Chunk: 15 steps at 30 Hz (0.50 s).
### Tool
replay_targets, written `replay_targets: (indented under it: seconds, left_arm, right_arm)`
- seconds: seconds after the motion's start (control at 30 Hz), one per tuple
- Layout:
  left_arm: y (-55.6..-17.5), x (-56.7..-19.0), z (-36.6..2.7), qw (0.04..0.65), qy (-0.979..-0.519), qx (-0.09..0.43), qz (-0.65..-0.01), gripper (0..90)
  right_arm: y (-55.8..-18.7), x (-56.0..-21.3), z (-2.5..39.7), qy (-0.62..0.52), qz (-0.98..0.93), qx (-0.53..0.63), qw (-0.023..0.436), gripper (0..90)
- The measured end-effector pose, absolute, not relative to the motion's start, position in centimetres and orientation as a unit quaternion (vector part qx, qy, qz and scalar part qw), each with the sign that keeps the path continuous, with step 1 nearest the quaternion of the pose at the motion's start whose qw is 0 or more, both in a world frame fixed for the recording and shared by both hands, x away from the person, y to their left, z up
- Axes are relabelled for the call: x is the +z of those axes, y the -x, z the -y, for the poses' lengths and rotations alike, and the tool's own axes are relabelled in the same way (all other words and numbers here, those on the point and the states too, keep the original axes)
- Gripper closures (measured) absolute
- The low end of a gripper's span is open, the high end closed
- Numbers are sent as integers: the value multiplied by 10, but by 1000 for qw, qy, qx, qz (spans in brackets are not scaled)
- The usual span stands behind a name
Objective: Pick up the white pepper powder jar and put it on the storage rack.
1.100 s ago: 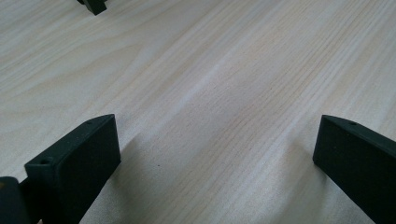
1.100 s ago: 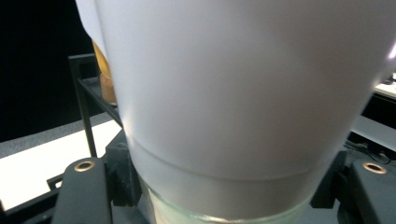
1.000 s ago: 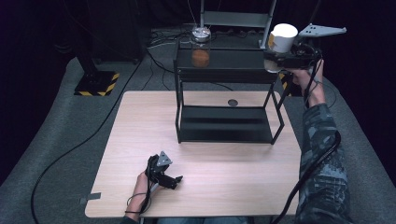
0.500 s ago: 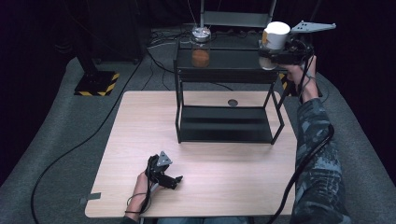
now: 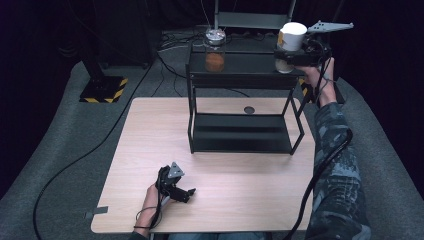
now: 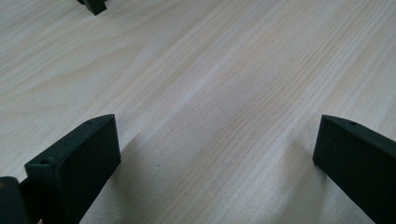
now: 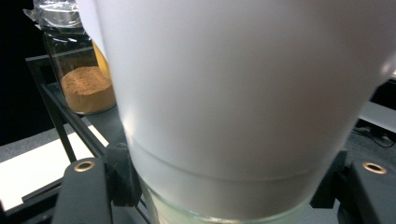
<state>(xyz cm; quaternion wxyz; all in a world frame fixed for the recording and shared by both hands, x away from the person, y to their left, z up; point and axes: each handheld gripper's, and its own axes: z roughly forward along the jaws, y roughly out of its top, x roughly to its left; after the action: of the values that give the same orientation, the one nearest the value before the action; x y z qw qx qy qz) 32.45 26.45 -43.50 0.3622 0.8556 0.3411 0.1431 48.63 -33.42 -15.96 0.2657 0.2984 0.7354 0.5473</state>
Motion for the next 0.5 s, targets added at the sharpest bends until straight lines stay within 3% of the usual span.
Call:
replay_targets:
  seconds: [0.5]
  left_arm:
    - [-325,-435,-265,363,-856,143,-341,1]
  right_arm:
    - [-503,-163,326,-322,-738,537,250,301]
